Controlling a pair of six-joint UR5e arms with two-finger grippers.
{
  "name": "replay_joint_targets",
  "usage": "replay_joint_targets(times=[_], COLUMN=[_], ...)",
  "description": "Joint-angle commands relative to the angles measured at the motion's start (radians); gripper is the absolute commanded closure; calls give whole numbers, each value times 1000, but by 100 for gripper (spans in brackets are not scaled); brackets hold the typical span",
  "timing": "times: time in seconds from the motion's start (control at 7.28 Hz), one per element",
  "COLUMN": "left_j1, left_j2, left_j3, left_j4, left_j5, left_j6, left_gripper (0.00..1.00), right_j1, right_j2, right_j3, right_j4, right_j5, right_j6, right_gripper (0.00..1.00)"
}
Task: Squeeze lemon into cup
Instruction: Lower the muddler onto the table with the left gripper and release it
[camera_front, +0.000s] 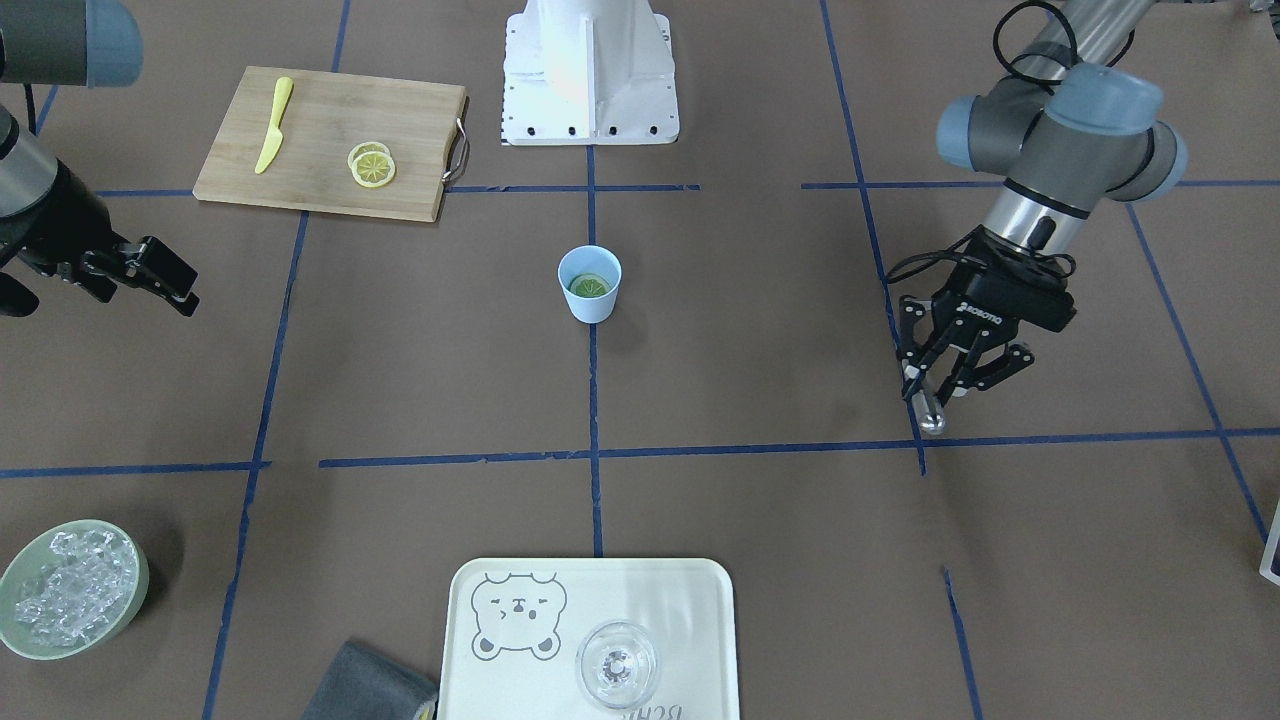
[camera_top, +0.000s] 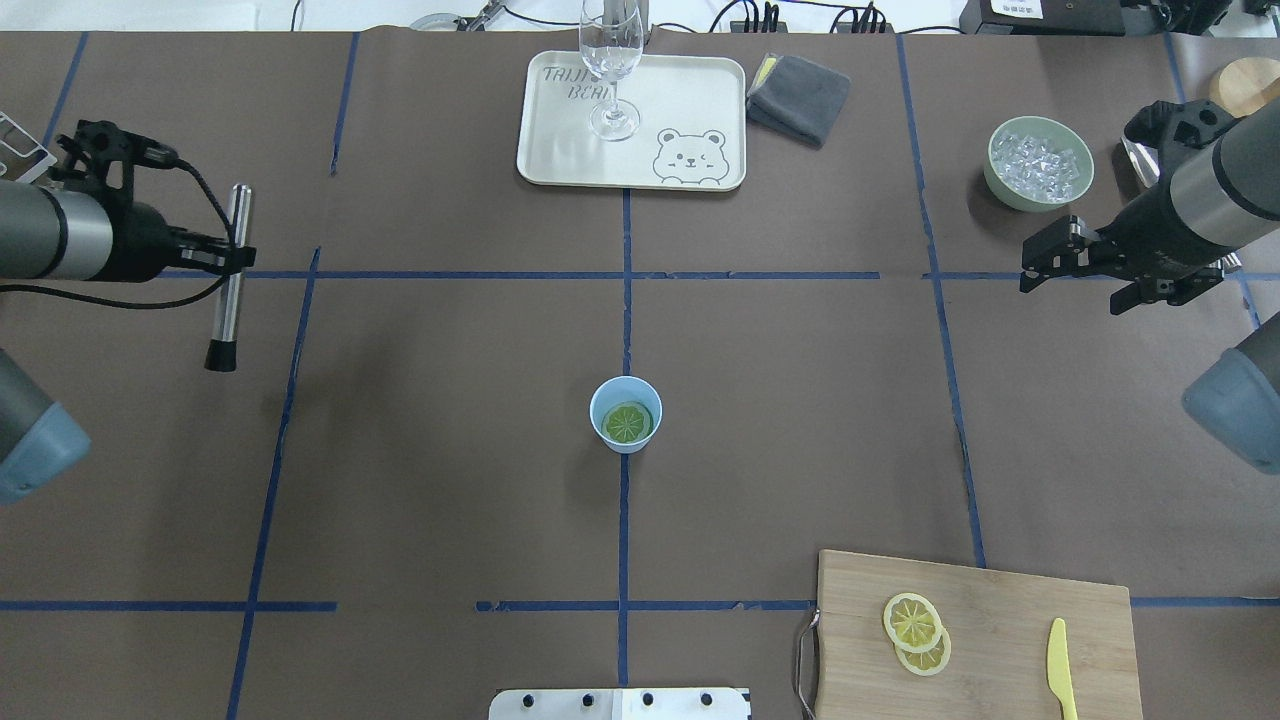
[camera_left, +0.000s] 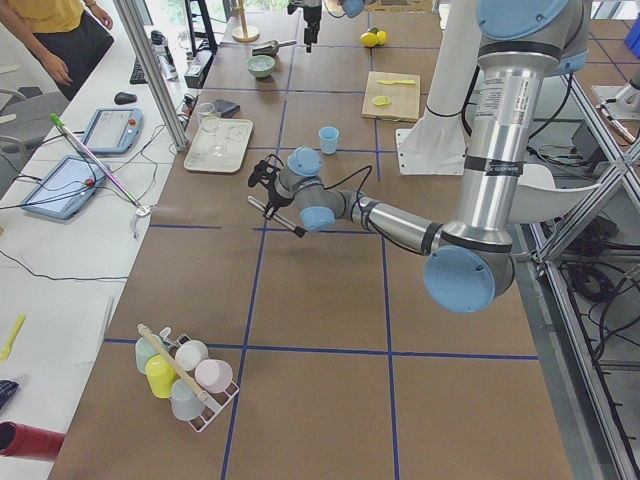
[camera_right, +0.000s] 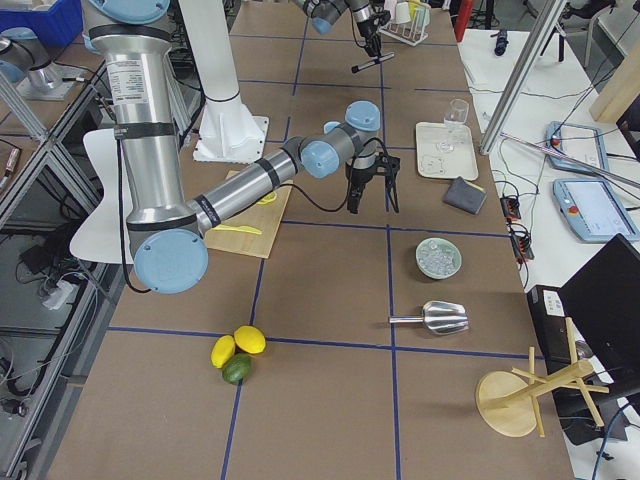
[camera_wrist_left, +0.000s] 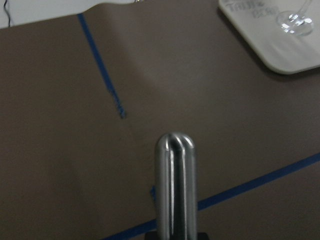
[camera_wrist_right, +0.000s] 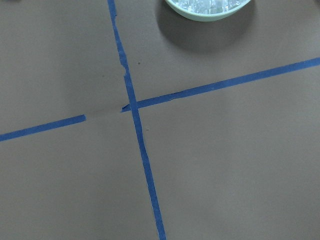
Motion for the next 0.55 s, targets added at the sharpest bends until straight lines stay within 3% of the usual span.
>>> replay_joint_targets(times=[0.0,0.14,0.41], left_j1=[-84,-73,-71], left_j2=[12,9,15], left_j3=[-60,-22,30], left_j4=[306,365,368], left_j5=[-177,-159,-159], left_j6=[-18,-17,2], left_gripper=[100,100,100], right_j1=[0,0,2], right_j2=[0,-2,-3], right_j3=[7,5,7], right_j4=[1,1,1], right_j5=[0,-2,0], right_j6=[3,1,1], right_gripper=[0,0,0])
